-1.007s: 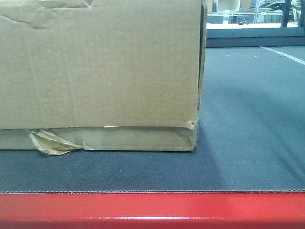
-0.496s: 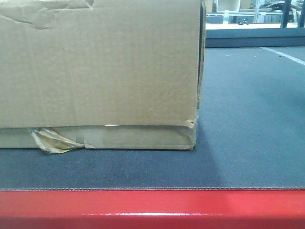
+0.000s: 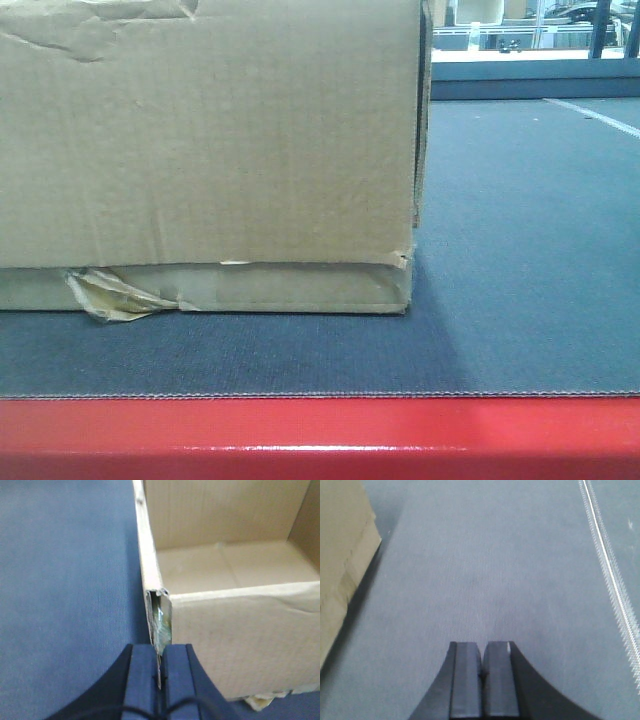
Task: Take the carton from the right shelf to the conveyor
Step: 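Open both grippers and release the carton walls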
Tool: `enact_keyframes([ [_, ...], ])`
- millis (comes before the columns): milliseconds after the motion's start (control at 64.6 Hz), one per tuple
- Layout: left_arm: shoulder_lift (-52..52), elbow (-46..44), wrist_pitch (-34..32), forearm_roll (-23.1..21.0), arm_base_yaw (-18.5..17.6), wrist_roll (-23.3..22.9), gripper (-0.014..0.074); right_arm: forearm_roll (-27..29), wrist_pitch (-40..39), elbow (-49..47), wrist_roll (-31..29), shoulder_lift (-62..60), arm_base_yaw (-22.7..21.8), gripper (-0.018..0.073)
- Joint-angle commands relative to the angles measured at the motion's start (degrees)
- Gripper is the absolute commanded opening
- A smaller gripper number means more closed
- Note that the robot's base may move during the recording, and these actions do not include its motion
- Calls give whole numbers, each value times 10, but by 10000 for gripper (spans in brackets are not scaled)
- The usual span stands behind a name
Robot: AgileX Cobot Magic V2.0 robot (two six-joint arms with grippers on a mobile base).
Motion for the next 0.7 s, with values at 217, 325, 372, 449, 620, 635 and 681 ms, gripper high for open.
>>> enact_keyframes([
  [217, -157, 88, -38, 8, 1, -3, 23, -8, -165, 159, -18, -181, -2, -70],
  [325, -182, 94, -43, 8, 1, -3, 23, -8, -186, 184, -22, -244, -2, -70],
  [372, -190, 94, -47, 8, 1, -3, 23, -8, -186, 190, -22, -269, -2, -70],
  [449, -196, 94, -48, 8, 1, -3, 23, -8, -185, 191, -22, -299, -2, -70],
  [620, -198, 94, -48, 8, 1, -3, 23, -8, -220, 191, -22, -322, -2, -70],
  [635, -198, 94, -48, 8, 1, -3, 23, -8, -221, 191, -22, -322, -2, -70],
  [681, -198, 94, -48, 8, 1, -3, 23, -8, -225, 191, -22, -322, -2, -70],
])
